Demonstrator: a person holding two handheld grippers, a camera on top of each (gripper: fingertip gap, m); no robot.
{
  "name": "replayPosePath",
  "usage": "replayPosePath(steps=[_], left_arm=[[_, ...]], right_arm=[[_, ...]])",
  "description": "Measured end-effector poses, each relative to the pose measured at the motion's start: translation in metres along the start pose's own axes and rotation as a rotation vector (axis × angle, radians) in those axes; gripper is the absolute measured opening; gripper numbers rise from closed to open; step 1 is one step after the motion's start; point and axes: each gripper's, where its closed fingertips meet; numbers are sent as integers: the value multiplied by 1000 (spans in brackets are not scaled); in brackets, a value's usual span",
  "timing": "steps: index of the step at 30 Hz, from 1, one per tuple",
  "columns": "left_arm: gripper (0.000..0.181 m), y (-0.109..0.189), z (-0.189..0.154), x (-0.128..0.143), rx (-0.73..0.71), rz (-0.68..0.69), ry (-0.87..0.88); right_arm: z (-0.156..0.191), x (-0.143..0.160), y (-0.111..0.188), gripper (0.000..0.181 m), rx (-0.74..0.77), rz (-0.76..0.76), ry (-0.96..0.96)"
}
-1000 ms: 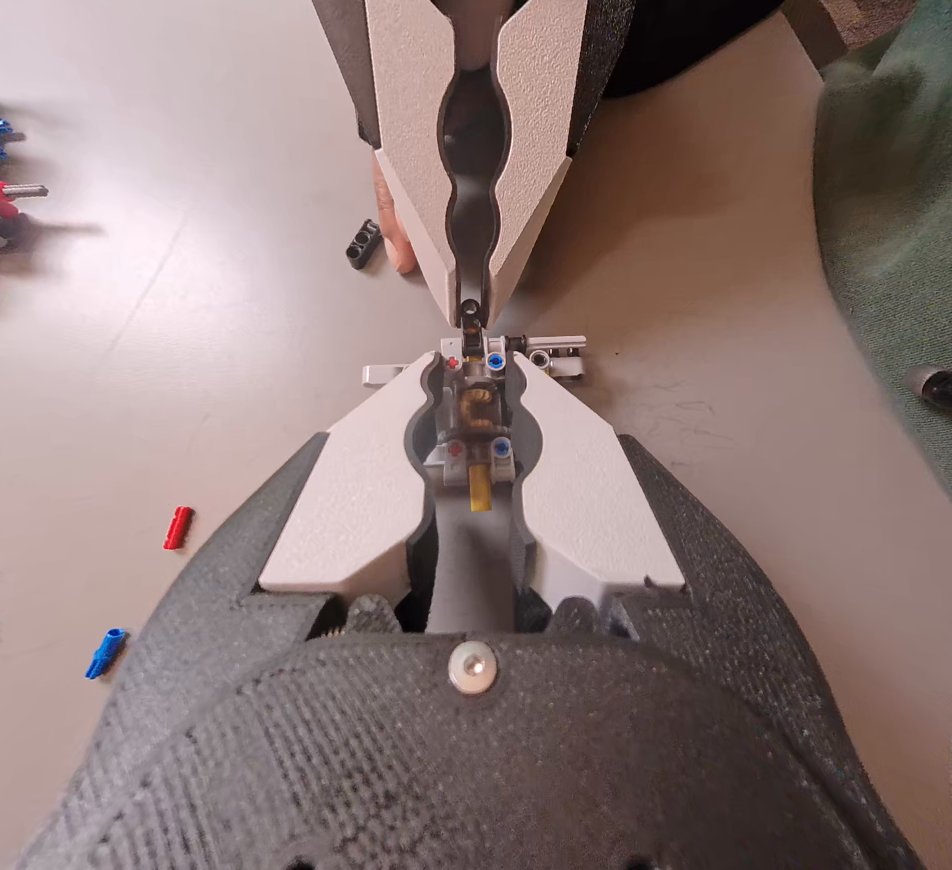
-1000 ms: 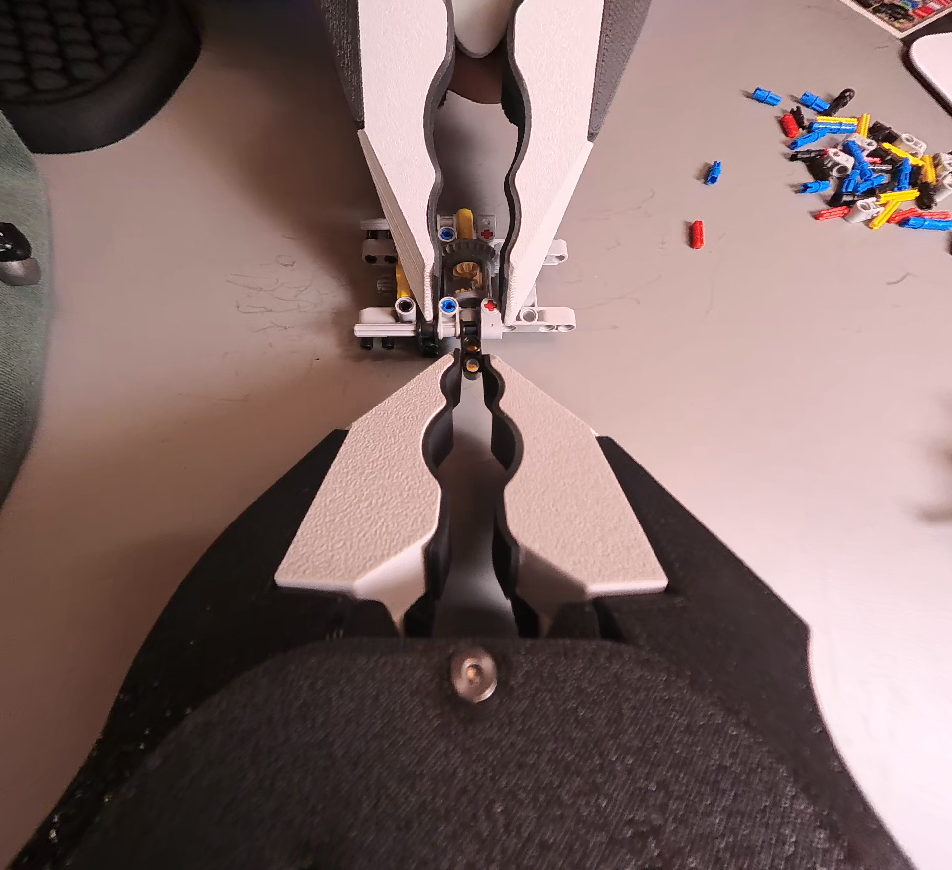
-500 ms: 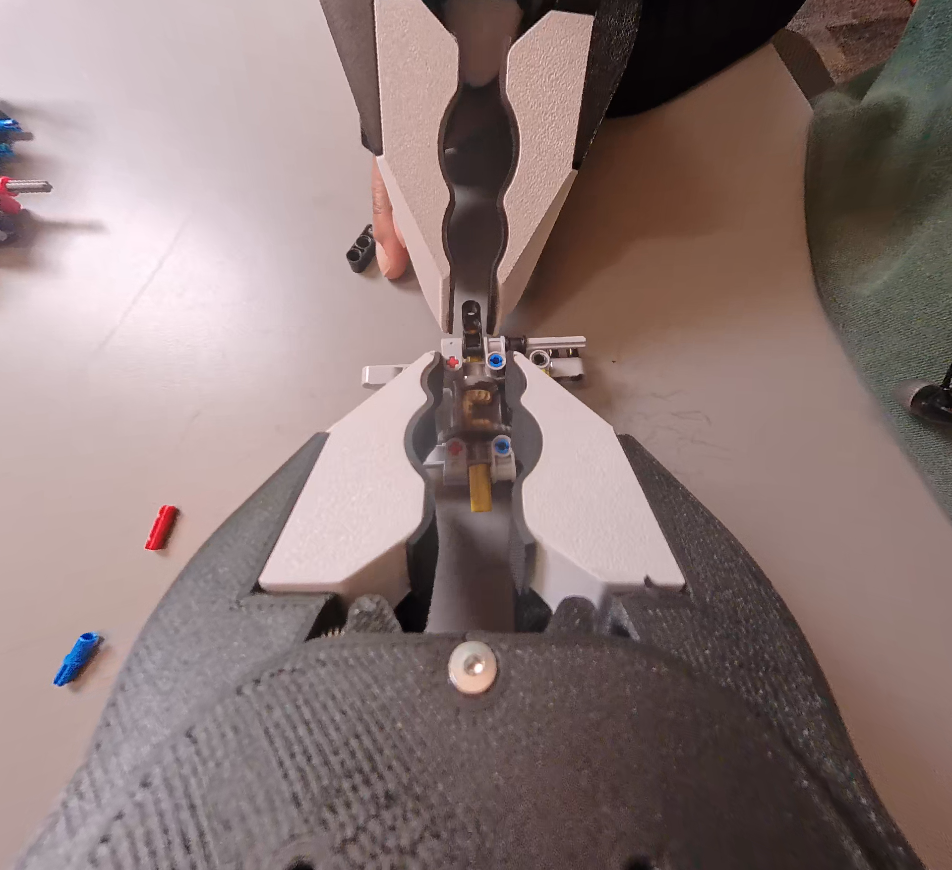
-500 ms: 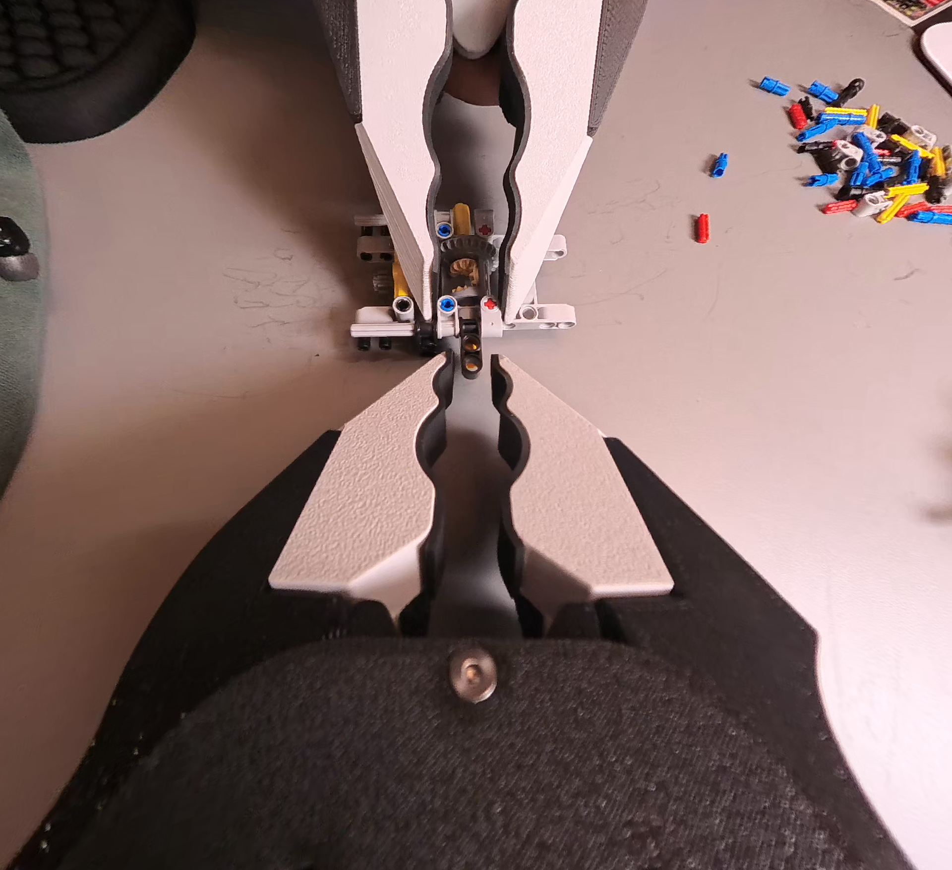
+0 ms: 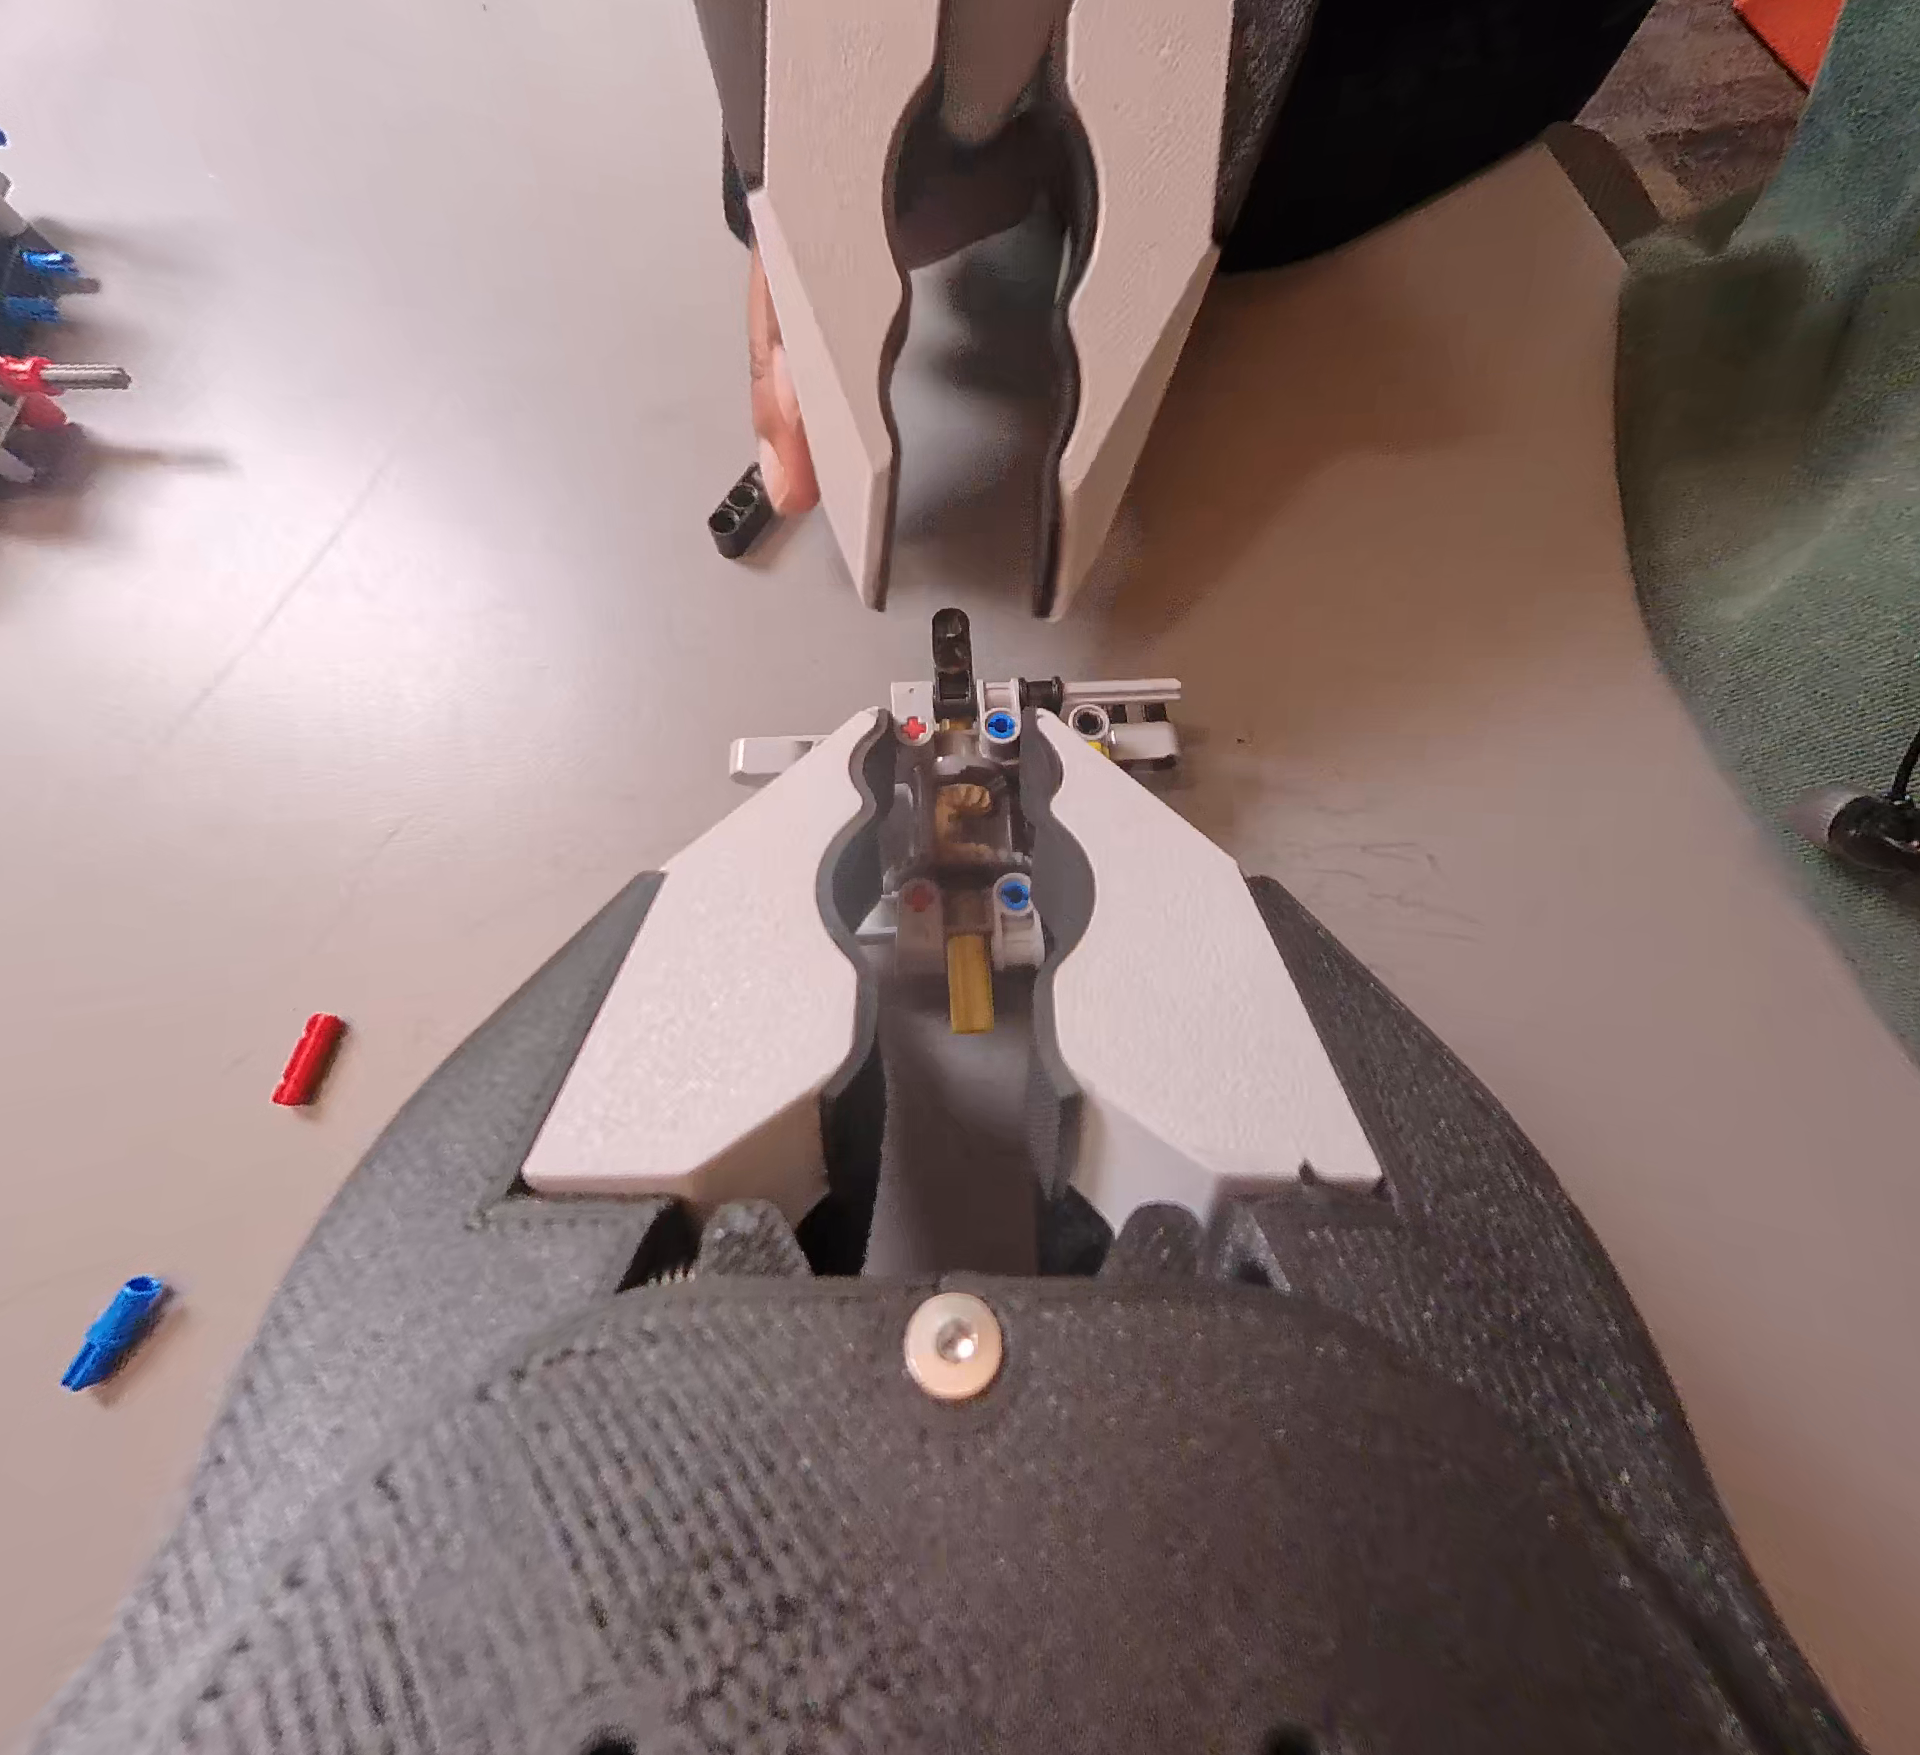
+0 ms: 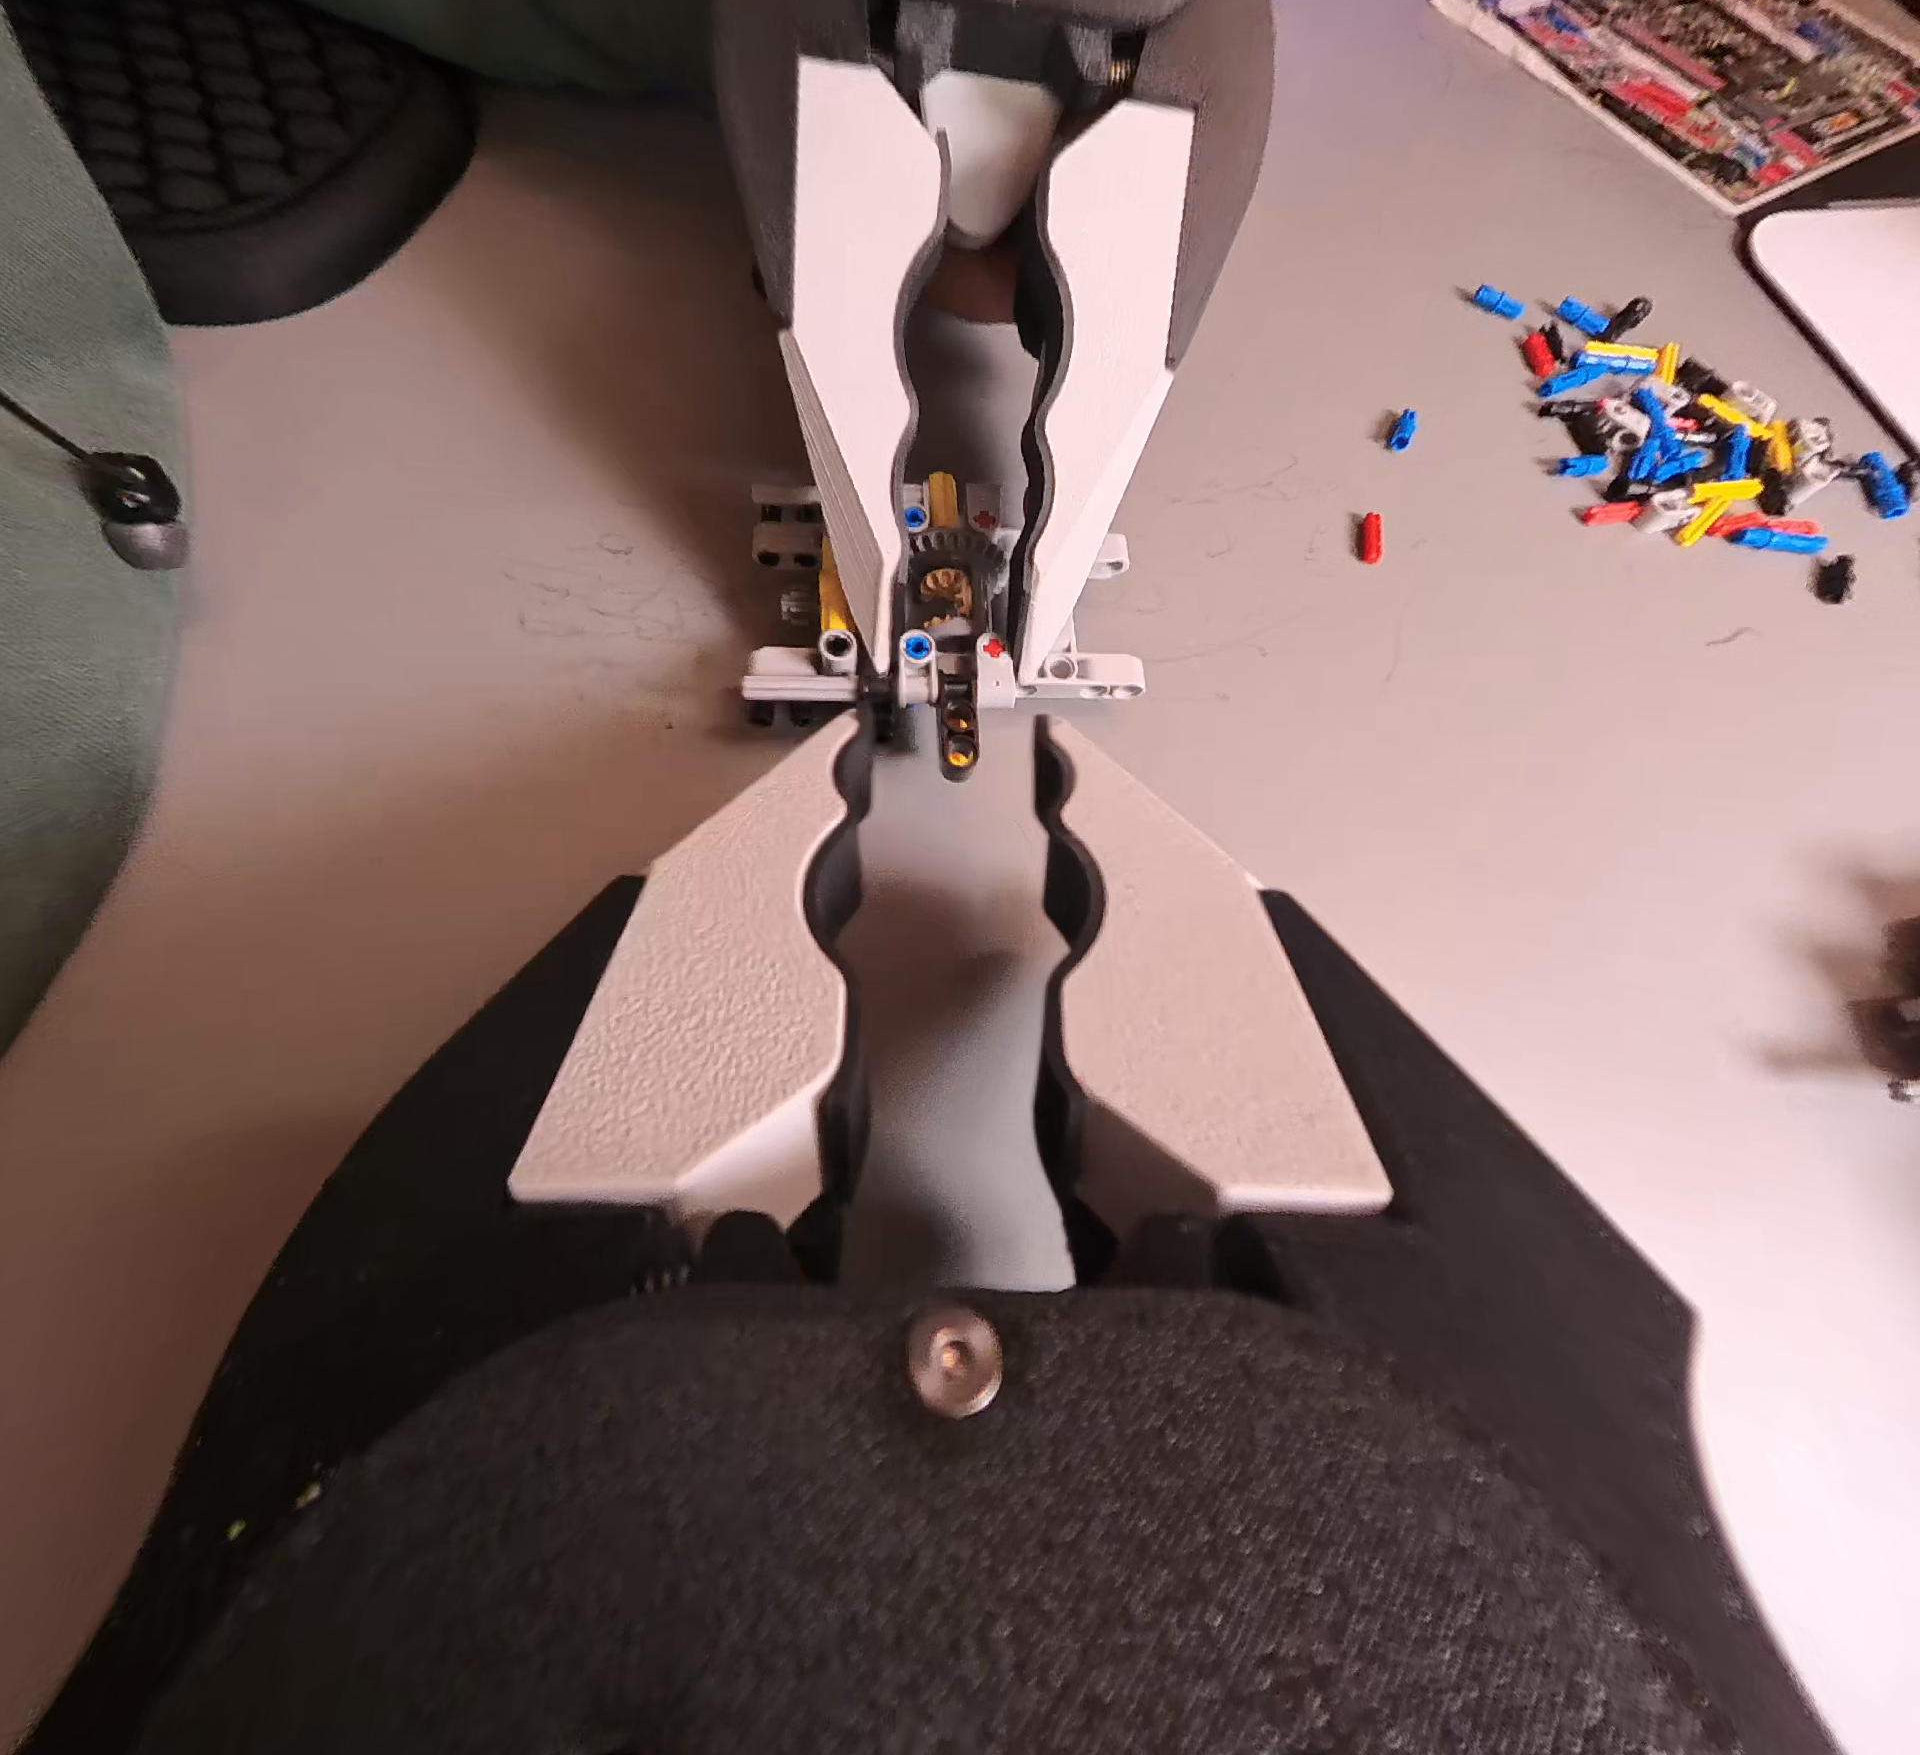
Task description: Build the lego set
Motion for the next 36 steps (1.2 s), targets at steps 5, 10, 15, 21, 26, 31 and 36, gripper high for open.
replayPosePath(steps=[5, 10, 15, 21, 26, 31, 36], left_arm=[[22, -1, 1, -1, -3, -15, 5], [22, -1, 0, -1, -3, -24, 8], [22, -1, 0, -1, 3, -32, 7], [22, 0, -1, -1, 13, -43, 4], [22, 0, -1, -1, 16, -46, 4], [22, 1, -2, -1, 19, -47, -1], [21, 2, -4, 0, 33, -47, 5]], right_arm=[[7, -1, -3, 74, -32, 5, -2], [8, 4, -18, 77, -49, 44, -19], [7, 1, -21, 67, -60, 41, -33], [11, 1, -23, 61, -81, 49, -30], [11, 1, -23, 61, -87, 48, -33], [12, 1, -24, 60, -94, 46, -32], [14, 1, -24, 59, -108, 49, -34]])
Point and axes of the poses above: each gripper's, where its closed fingertips meet, y back along the fingers, x out of its underside, z = x × y across the jaws, and after that the axes turned 9 degrees about -x, right-handed
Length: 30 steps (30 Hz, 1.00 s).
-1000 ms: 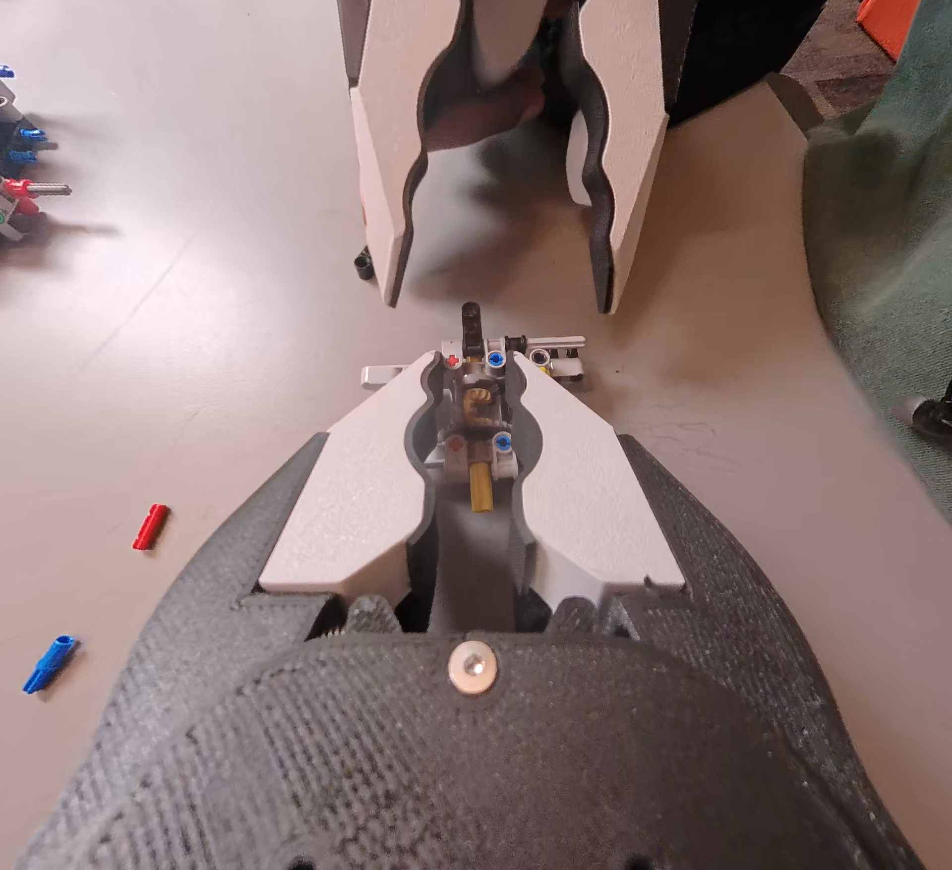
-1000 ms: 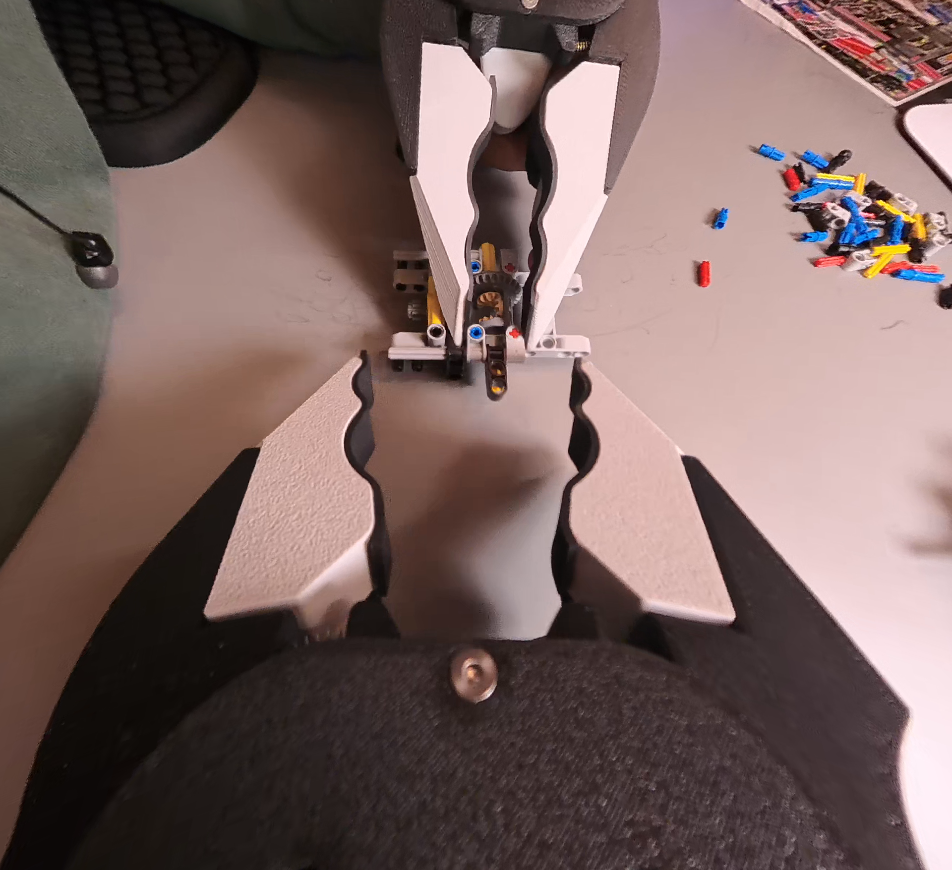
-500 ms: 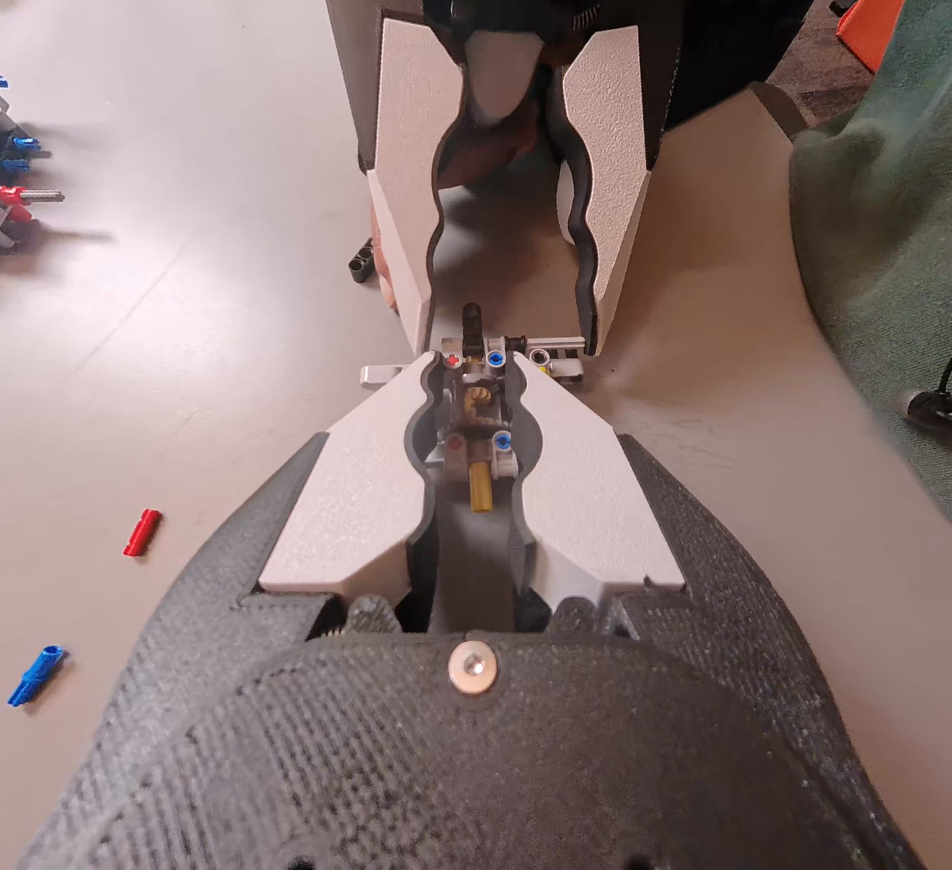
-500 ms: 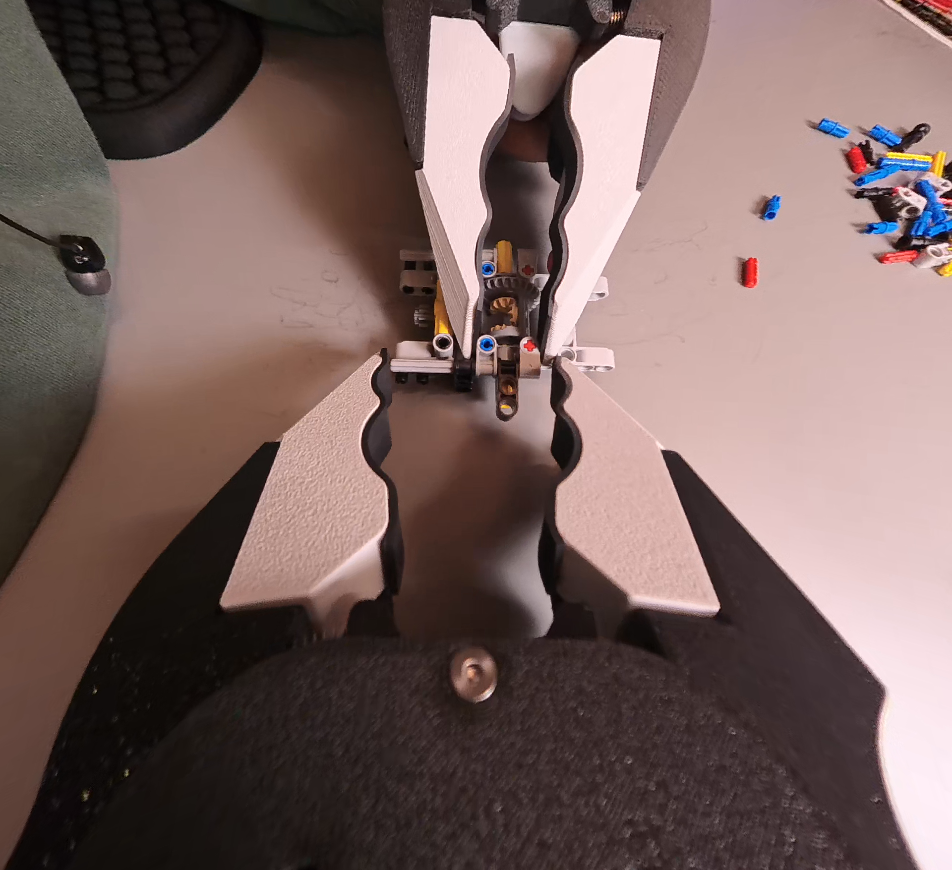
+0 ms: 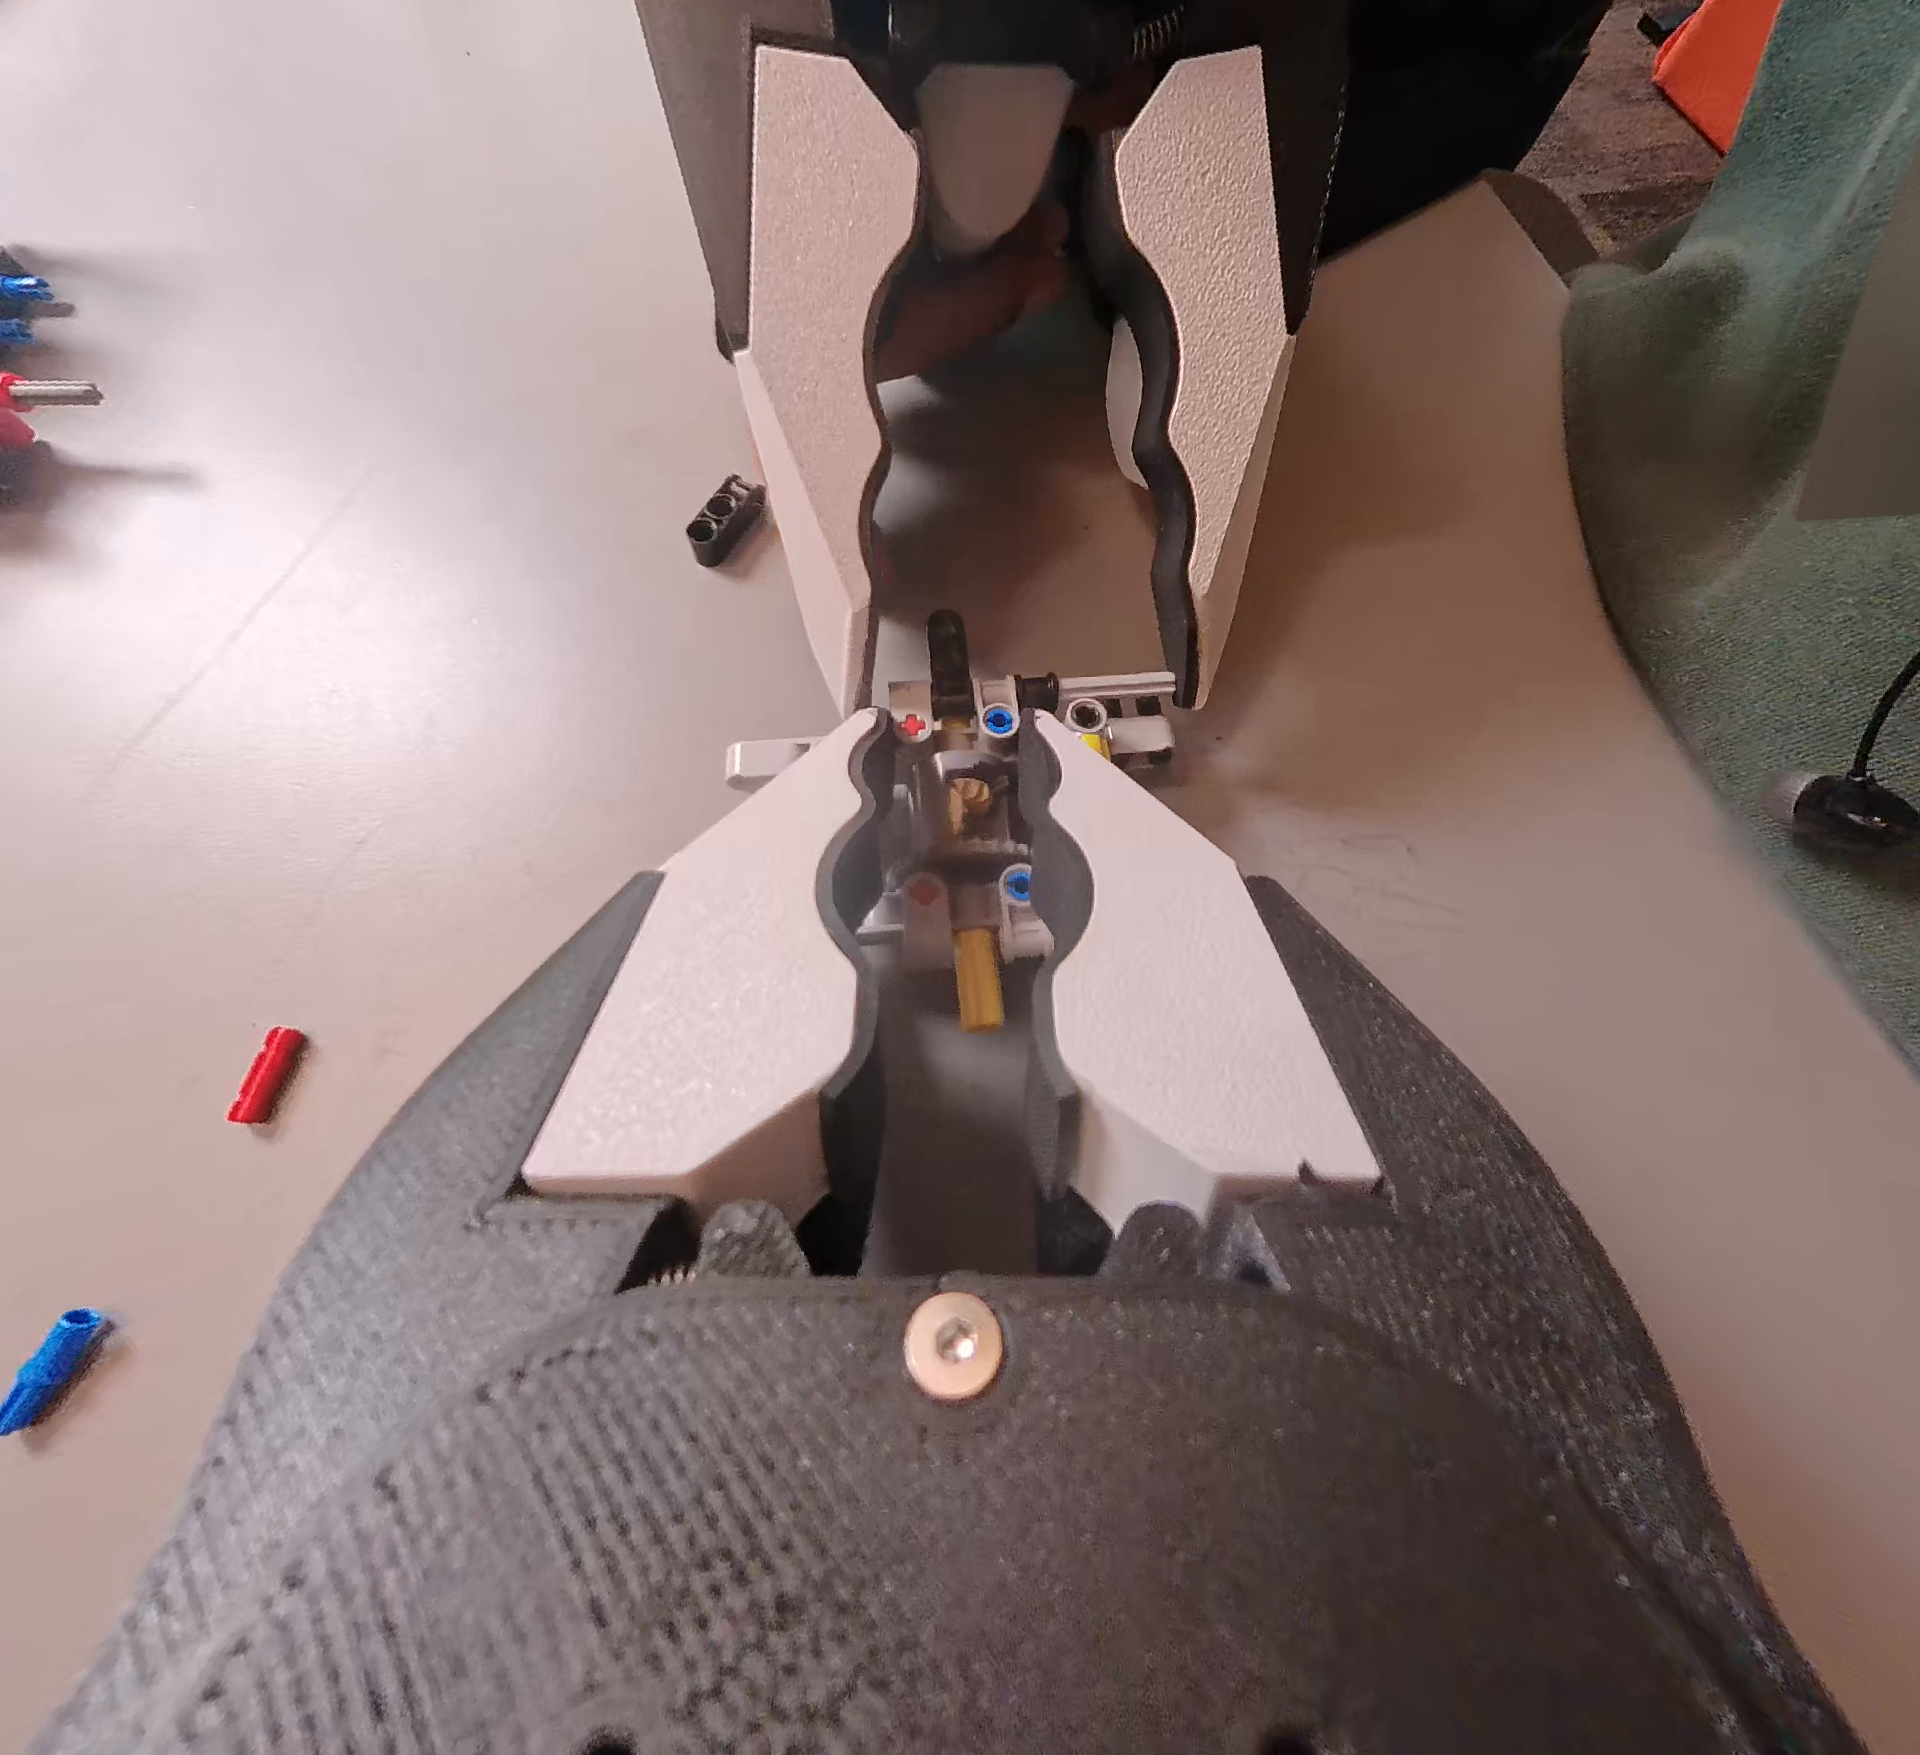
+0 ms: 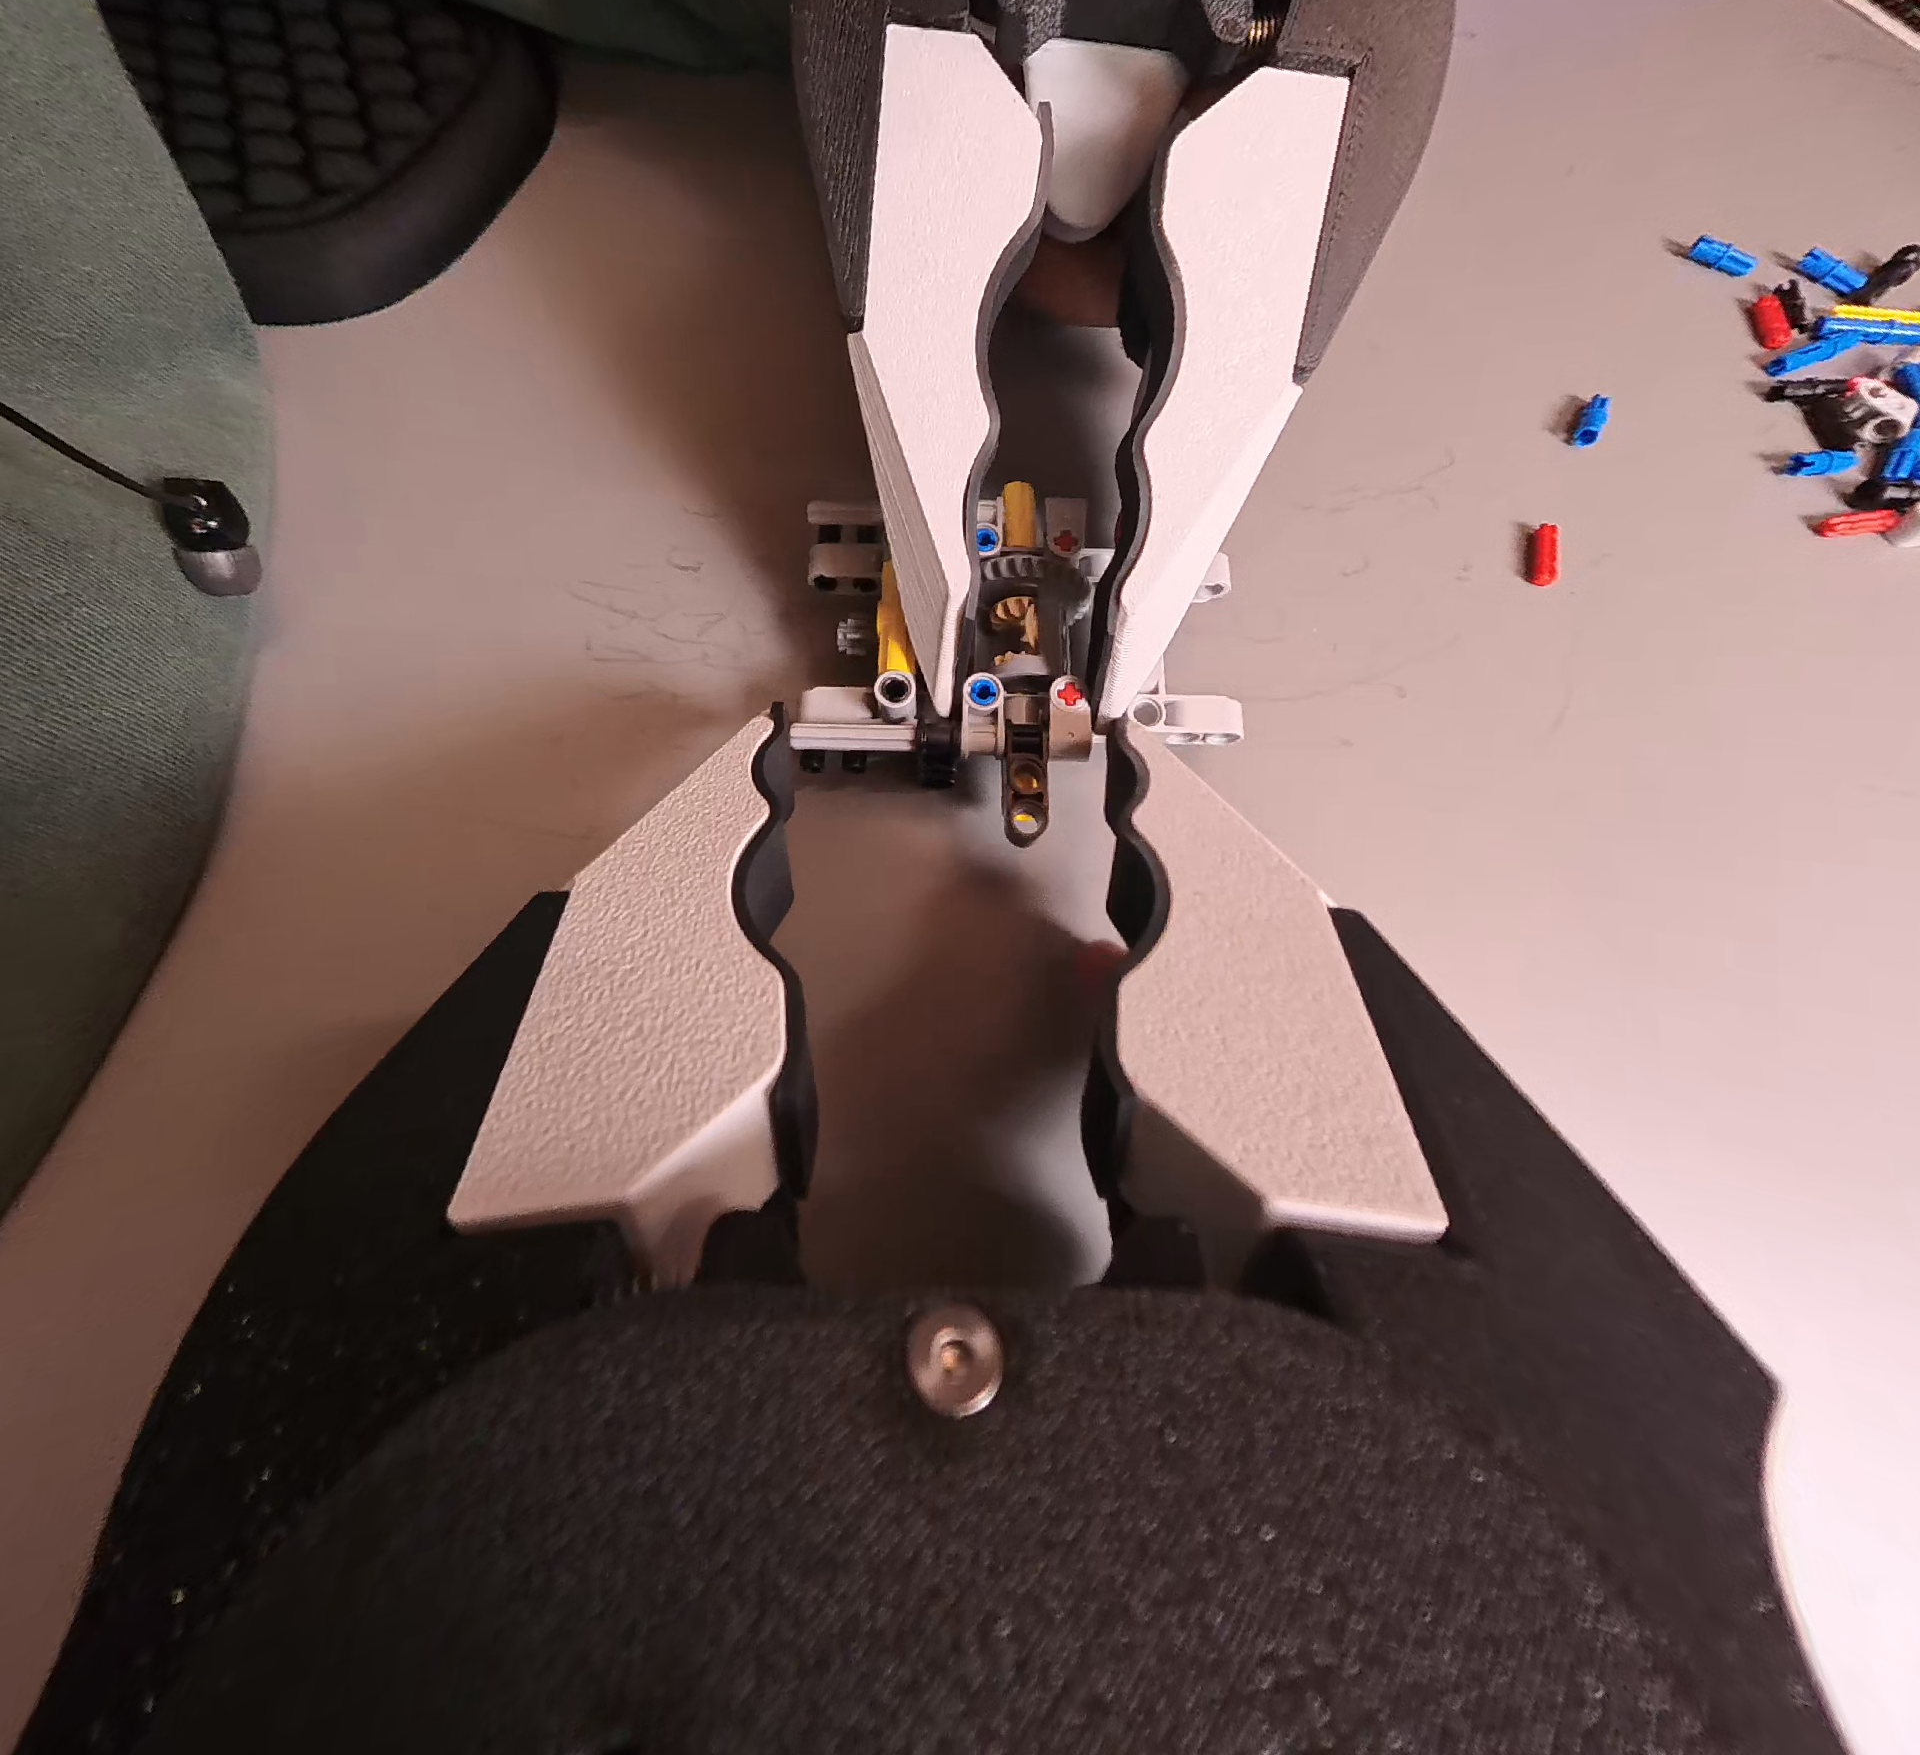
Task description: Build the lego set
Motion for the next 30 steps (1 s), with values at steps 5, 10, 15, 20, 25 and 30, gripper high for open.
replayPosePath(steps=[5, 10, 15, 20, 25, 30], left_arm=[[21, 0, 0, 0, 4, 1, 7], [21, 1, 0, 1, 7, 3, 17], [21, 1, 0, 1, 11, 5, 33], [21, 2, -1, 1, 19, 5, 46], [21, 2, -1, 2, 35, 6, 64], [21, 3, -2, 2, 55, 6, 75]], right_arm=[[0, 0, 0, 59, -5, 2, -5], [0, 0, 0, 58, -10, -3, -8], [0, 0, -1, 57, -14, -5, -4], [1, 1, -1, 56, -24, -8, -4], [2, 1, -1, 56, -35, -7, -1], [3, 0, -1, 56, -53, -10, -3]])
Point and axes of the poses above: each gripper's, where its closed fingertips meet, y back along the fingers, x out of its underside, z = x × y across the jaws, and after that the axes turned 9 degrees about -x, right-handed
